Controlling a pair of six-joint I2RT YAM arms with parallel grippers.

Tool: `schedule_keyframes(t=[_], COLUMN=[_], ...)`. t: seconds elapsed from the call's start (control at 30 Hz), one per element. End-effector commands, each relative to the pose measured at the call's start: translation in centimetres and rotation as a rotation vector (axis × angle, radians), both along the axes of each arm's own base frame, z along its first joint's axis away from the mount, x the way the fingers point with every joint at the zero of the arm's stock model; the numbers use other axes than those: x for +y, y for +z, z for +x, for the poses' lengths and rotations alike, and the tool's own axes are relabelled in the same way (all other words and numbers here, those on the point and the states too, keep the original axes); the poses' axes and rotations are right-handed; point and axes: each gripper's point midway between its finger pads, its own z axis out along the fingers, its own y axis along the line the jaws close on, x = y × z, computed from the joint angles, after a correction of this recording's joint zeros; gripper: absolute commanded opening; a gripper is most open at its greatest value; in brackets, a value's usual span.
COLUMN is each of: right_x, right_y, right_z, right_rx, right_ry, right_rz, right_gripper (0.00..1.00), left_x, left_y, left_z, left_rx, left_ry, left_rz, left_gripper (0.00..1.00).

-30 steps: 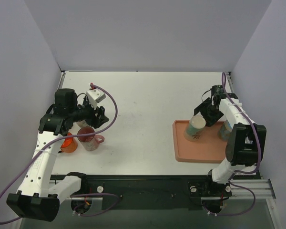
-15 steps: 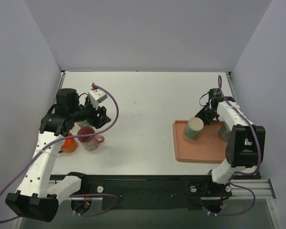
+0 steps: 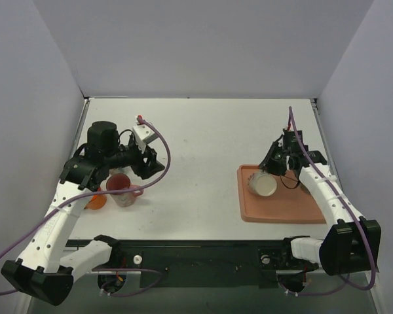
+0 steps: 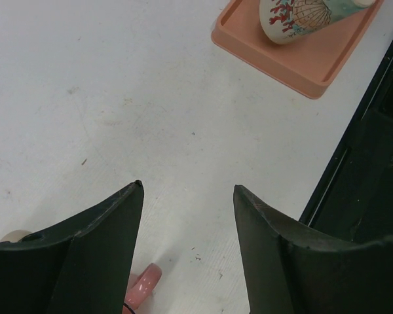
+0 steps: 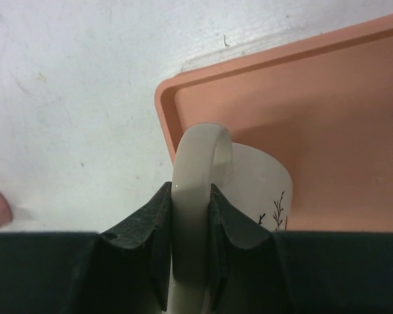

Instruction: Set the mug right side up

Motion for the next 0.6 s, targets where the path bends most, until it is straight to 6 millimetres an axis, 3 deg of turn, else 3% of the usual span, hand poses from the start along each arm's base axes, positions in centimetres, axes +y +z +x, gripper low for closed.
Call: schedule_keyframes(t=[0.0,0.3,0.4,0.57], right_x=[2.1,4.9,6.9,11.0], right_y=[2.7,12.2,15.5,23.1], right_z=[0.3,-1.3,-2.5,-6.3], right_rx=[-0.149,-0.558,-0.646,-0.860], right_ry=[0.156,0.420,0.507,0.705], right_rz=[0.054,0.076,0.163,0.268], right_gripper=[0.00,0.00,0.00,0.00], left_x=[-1.2,-3.9,-5.4,-7.9], left_y=[3.8,2.8,4.5,7.1], left_z=[-0.1,-2.1,-2.5,-2.7], left_rx=[-0.082,0.068,0.141,0.276], left_ry=[-0.029,-0.087,-0.099,-0.150], left_rz=[-0.080,-0.183,-0.285,-0.453], left_gripper=[0.67,0.67,0.68,0.68])
